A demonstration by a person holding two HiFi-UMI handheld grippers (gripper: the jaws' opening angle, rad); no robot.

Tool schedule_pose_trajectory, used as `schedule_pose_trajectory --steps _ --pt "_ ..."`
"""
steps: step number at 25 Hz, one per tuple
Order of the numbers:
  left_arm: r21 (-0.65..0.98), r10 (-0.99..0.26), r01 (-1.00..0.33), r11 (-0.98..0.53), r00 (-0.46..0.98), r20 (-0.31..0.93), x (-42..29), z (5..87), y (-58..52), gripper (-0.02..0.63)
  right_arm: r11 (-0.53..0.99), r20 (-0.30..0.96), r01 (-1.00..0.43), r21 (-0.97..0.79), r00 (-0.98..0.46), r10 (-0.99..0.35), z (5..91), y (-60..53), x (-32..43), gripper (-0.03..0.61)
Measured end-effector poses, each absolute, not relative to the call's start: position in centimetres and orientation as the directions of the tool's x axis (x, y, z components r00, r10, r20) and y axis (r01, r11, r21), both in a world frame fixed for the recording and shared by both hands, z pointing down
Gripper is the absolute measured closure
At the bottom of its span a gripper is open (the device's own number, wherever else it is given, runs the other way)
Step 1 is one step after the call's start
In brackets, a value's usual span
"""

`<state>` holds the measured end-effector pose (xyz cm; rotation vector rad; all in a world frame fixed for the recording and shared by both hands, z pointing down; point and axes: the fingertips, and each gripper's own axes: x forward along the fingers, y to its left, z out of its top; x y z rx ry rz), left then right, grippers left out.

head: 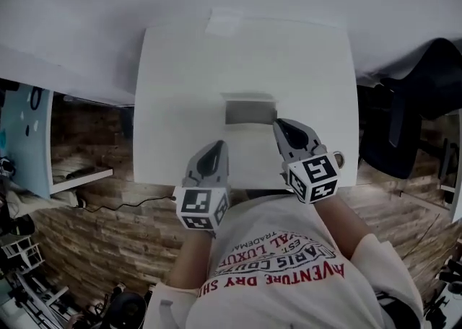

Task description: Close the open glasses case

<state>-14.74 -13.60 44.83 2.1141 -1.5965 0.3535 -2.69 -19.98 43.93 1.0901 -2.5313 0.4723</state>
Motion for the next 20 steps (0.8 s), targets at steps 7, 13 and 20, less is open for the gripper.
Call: schedule_pose_trajectory --steps 7,13,20 --pt "0.218 -0.736 -0.939 -0.265 0.343 0.583 -15.0 50.4 -16.2 0.615 0.618 0.521 -0.769 -0.166 -0.600 -0.607 47.7 -24.3 -3.8 0.566" --pt "0.242 -0.675 -0.912 -0.331 0.408 0.615 -14.3 53.3 -17.9 0.615 0.561 0.583 -0.815 -0.147 -0.529 -0.616 50.7 -26.6 -4.4 0.566" --pt "0.238 -0.613 -0.883 -0.405 0.455 0.645 -12.9 56.3 -18.8 0.615 0.529 0.622 -0.835 -0.152 -0.497 -0.606 53.0 -28.5 -5.0 0.566"
